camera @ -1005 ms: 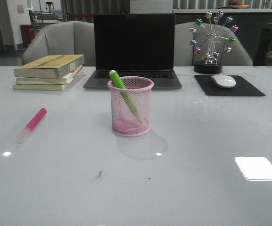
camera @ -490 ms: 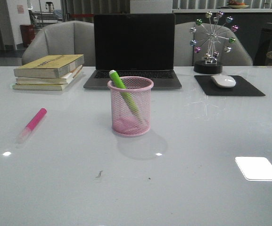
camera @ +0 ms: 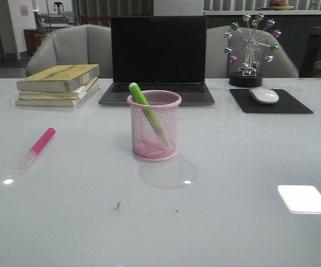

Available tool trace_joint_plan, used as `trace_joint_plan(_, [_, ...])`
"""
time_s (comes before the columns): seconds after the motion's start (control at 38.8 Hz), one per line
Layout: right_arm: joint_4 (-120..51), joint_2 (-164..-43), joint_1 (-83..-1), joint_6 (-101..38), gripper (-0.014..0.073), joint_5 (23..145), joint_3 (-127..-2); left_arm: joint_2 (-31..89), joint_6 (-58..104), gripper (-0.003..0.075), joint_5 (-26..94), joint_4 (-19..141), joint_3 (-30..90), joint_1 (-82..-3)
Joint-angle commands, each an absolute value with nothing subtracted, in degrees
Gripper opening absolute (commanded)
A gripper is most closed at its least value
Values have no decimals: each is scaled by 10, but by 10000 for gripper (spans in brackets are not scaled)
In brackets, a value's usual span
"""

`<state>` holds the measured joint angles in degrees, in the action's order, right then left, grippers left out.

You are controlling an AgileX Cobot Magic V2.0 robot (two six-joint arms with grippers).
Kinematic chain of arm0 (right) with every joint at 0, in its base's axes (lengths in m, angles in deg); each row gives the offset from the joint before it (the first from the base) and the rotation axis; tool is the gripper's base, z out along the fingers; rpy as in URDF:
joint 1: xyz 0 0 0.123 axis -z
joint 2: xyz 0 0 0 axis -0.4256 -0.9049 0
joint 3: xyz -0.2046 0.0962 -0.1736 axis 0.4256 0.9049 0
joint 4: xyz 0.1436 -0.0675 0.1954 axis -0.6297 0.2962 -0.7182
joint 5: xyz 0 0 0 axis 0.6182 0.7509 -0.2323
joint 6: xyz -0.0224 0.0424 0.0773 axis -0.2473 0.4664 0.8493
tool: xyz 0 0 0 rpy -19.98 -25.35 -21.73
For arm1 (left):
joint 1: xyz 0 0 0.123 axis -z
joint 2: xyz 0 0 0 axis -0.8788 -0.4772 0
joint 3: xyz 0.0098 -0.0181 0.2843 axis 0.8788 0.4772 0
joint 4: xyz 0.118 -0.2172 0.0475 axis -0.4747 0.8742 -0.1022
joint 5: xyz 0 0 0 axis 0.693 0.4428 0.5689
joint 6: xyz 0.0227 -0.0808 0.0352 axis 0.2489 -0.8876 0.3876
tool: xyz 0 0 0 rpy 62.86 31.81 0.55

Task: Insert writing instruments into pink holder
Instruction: 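Withdraw the right gripper away from the holder, then lower the left gripper onto the pink highlighter and close on it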

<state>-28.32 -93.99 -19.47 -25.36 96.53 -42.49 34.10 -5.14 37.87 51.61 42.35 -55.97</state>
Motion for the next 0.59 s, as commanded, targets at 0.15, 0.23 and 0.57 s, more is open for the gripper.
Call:
trace_joint_plan(0.15, [-280,-933,-190,-260,395,926,-441,184,-36,519,434,516,270,-533])
trace_joint_plan(0.23, [-280,-933,-190,-260,395,926,-441,136,-36,519,471,516,233,-533])
trace_joint_plan(0.57, [-280,-933,-190,-260,395,930,-441,-54,-36,492,539,516,105,-533])
